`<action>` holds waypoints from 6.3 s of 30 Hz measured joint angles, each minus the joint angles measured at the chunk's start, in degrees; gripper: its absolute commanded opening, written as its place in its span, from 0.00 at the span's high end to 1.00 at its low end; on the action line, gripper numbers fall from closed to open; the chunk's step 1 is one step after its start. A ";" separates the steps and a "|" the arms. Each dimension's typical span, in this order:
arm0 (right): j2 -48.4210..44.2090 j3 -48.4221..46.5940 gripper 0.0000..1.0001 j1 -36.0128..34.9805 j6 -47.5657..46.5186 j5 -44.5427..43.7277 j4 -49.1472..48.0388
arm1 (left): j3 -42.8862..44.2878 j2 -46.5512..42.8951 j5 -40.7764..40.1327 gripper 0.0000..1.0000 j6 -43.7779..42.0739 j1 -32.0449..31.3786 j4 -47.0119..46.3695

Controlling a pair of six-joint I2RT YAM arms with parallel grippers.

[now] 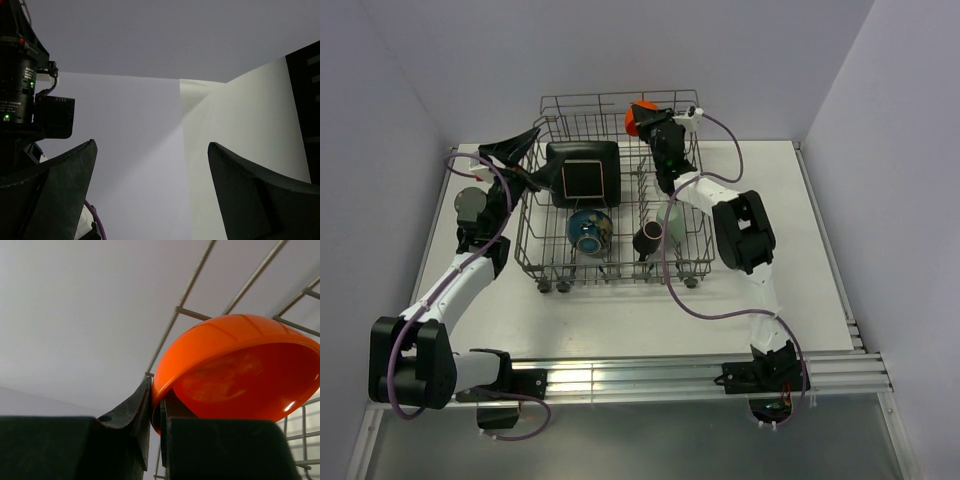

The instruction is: Load the mixed dishes into the dish rack

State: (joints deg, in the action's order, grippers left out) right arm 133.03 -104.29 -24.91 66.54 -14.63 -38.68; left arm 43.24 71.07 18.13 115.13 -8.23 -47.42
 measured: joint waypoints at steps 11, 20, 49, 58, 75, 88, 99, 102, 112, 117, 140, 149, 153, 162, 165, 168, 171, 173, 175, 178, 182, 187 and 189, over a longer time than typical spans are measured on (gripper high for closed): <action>5.01 -5.11 1.00 0.26 -0.02 -0.92 4.94 | 0.24 1.05 0.00 0.01 0.00 0.92 -0.11; 7.10 -8.92 1.00 0.57 -0.46 -1.05 9.20 | 0.72 1.44 0.02 0.01 0.00 1.31 -0.17; 5.88 -6.23 0.21 0.70 -1.09 -1.38 12.70 | 1.79 1.95 0.52 0.01 0.00 1.88 -0.15; 1.55 -2.84 0.00 0.35 -2.69 0.28 13.75 | 1.79 1.95 1.20 0.01 0.00 1.88 -0.15; -0.09 -25.46 1.00 2.82 -18.86 7.17 39.12 | 2.84 1.95 1.53 0.01 0.00 1.70 -0.11; 3.43 -28.85 1.00 4.98 -27.76 12.31 46.95 | 3.08 1.95 1.95 0.01 0.00 1.64 0.11; 8.94 -30.62 1.00 5.31 -27.91 12.79 47.32 | 3.41 2.84 2.19 0.01 0.00 1.60 0.11; 10.36 -31.17 1.00 5.31 -27.91 12.79 47.28 | 3.41 3.04 2.21 0.01 0.00 1.60 0.11; 11.80 -32.65 1.00 5.40 -28.20 12.79 46.84 | 3.41 3.80 2.21 0.01 0.00 1.62 0.04; 11.80 -32.30 0.96 5.42 -28.55 12.74 45.53 | 3.41 4.22 2.21 0.01 0.00 1.62 0.02; 17.16 -36.76 0.97 5.46 -22.49 11.65 41.13 | 3.41 4.42 3.04 0.01 0.00 1.62 0.09; 17.57 -37.55 1.00 5.46 -22.47 11.10 41.29 | 3.72 4.44 3.10 0.01 0.00 1.62 0.13; 15.78 -33.92 1.00 5.44 -22.82 10.99 39.63 | 3.72 4.59 3.13 0.01 0.00 1.60 0.11; 10.86 -29.16 1.00 5.16 -25.75 10.91 47.69 | 4.48 5.07 3.13 0.01 0.00 1.33 0.02; 10.40 -28.61 1.00 4.76 -26.47 11.30 51.30 | 4.68 5.07 3.13 0.01 0.00 1.01 -0.02; 10.40 -28.55 1.00 4.57 -27.30 11.96 54.51 | 4.68 5.07 3.10 0.01 0.00 0.52 -0.04; 8.26 -23.85 0.91 4.57 -28.55 12.66 53.72 | 4.68 5.07 3.13 0.01 0.00 0.00 -0.09; 6.29 -20.44 0.68 4.57 -28.85 12.68 53.88 | 4.68 5.07 3.13 0.01 0.00 -0.22 -0.09; 6.03 -20.41 0.53 4.57 -29.57 12.81 53.75 | 4.68 5.07 3.13 0.01 0.00 -0.37 -0.09; 6.08 -22.53 0.30 4.50 -29.94 14.29 54.25 | 4.68 5.07 3.15 0.01 0.00 -0.50 -0.07; 6.16 -26.84 0.31 3.37 -30.51 15.04 53.31 | 4.94 5.07 3.15 0.01 0.00 -0.52 0.09; 6.69 -27.98 0.36 1.44 -31.19 12.68 48.78 | 5.07 5.07 3.26 0.01 0.00 -0.57 0.09; 8.44 -30.12 0.38 0.50 -31.32 11.61 48.48 | 5.09 5.07 3.34 0.01 0.00 -0.57 0.09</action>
State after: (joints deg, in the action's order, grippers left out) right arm 141.47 -134.41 -24.40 35.22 -3.03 9.80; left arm 48.34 76.14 21.47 115.13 -8.80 -47.33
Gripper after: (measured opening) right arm 0.640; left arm 0.992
